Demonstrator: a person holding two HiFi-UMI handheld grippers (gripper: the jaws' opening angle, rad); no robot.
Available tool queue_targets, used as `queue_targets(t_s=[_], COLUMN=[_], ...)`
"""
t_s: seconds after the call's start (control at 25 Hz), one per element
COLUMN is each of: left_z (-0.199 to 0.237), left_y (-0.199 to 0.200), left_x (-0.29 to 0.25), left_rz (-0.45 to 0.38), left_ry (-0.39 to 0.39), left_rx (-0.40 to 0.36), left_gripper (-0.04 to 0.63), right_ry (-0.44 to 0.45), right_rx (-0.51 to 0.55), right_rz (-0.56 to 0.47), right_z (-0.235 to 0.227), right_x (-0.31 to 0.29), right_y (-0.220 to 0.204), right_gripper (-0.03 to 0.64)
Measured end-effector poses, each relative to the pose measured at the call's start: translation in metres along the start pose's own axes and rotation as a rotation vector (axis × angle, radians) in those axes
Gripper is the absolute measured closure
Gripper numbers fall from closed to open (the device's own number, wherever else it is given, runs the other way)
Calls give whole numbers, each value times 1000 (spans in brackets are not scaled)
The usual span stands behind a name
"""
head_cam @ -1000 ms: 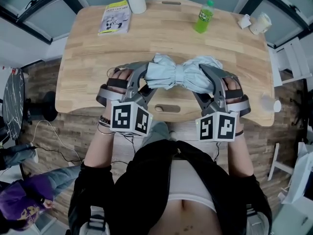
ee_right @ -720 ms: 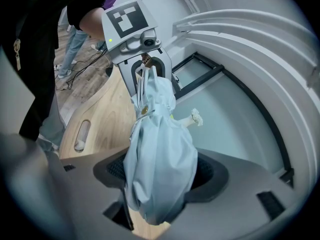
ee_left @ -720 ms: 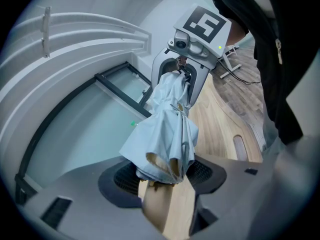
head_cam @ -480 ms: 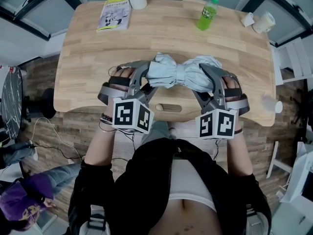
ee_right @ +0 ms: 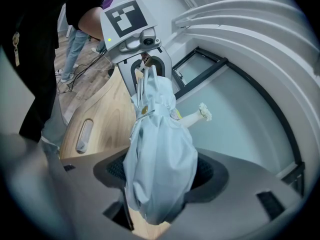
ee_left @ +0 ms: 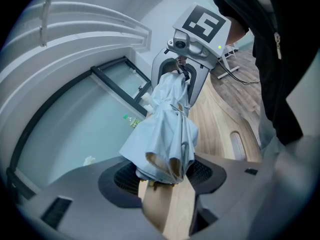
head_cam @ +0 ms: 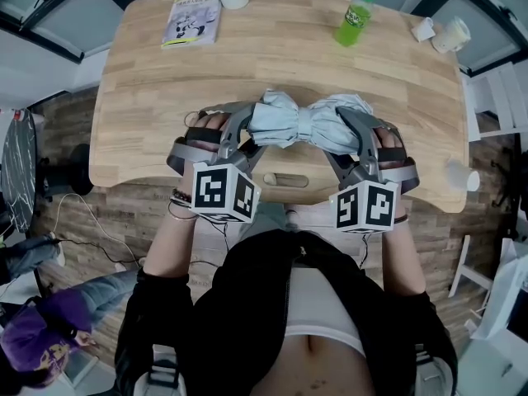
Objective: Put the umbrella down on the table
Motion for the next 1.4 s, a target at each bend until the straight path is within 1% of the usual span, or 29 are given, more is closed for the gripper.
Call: queue_targets(t_s=[0.32,0.6,0.76,0.92,1.4], left_z=[-3,-6,-8,-9,-17], left_y=[-8,-14,-17,-20,-29], left_x=[-8,-16,-20,-24,-37], left_rz=[6,9,10,15,30], left_ry=[-23,-43,-53,-64,-99], left_rx=[11,22,26,27,47], left_gripper=[339,339,339,339,339], right_ry=[12,42,43,57,92], right_rx=[22,-7,8,-11,-18], right_rz=[-13,6,-4,4,4], right_z=[9,11,16,17,28], right_x=[-14,-20,-26,-30,-45], right_y=[-6,-6,-11,-11,-19], right_gripper=[296,297,296,298,298])
Point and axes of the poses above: the fingertips, and each gripper's own axes: x backward along the fingers, z to its left, y out of its top, the point moved 6 cm from there along x, backward along the fingers, and after that the axes turned 2 degrees about -y, right-handed, at the moved point
